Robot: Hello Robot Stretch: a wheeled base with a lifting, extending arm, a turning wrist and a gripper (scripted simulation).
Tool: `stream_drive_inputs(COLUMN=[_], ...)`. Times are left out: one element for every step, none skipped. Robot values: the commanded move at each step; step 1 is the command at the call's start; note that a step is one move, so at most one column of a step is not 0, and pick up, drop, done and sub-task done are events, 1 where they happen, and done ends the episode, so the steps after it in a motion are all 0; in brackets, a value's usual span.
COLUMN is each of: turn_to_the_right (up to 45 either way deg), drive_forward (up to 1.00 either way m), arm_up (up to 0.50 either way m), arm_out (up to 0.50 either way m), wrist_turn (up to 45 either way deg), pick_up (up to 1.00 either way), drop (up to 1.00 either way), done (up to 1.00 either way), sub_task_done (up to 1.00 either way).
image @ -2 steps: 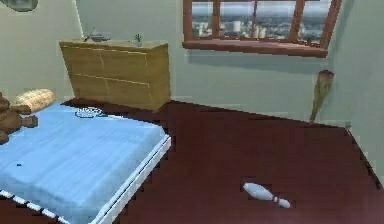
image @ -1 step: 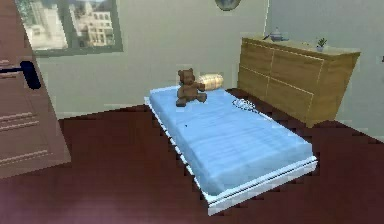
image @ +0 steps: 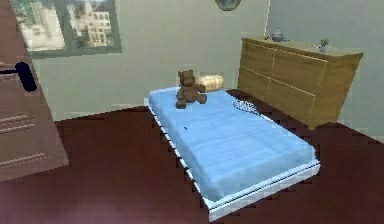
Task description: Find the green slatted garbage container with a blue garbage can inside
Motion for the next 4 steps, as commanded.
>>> stream_drive_inputs(turn_to_the_right=[-9.0,0.0,-45.0,-42.0], drive_forward=[0.00,0.70,0.00,0.00], arm_up=[0.00,0.00,0.00,0.00], arm_out=[0.00,0.00,0.00,0.00], wrist_turn=[0.0,0.0,0.0,0.0], pick_up=[0.00,0.00,0.00,0.00], drop=[0.00,0.00,0.00,0.00], done=[0.00,0.00,0.00,0.00], sub_task_done=[0.00,0.00,0.00,0.00])
